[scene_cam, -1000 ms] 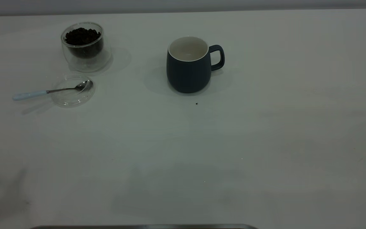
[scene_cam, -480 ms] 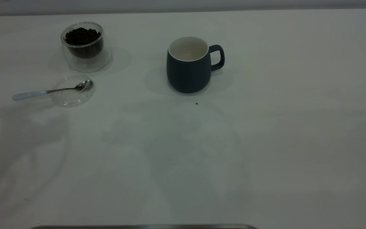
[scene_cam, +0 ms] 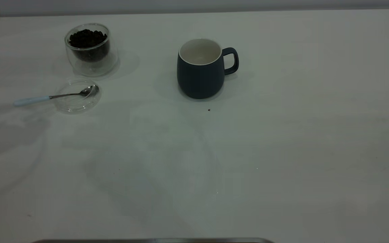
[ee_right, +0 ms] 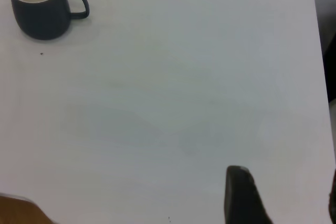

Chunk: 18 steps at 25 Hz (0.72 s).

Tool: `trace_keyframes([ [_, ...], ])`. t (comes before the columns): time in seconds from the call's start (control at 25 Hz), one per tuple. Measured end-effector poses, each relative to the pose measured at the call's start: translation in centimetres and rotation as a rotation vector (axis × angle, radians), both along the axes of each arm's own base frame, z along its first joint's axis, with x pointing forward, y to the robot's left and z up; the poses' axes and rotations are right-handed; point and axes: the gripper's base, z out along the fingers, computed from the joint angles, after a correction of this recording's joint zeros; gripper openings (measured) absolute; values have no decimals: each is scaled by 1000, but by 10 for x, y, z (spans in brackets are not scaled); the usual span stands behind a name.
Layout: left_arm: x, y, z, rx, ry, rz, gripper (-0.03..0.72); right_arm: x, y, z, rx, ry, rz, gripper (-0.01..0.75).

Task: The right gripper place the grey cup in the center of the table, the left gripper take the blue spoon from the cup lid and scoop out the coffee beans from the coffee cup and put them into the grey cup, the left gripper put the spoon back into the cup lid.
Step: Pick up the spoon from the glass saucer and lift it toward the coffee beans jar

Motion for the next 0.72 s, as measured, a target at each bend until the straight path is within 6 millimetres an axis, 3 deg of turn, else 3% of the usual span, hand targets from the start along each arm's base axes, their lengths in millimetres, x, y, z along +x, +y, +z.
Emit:
trace_keyframes([
  [0.12,0,24,-10,-89,-60,-20,712,0,0,0,0,0,0,363],
  [0.32,-6,55,-45,-233,-34,-7,712,0,0,0,0,0,0,363],
  [0.72,-16,90,-100,-306,-33,66,712,0,0,0,0,0,0,363],
])
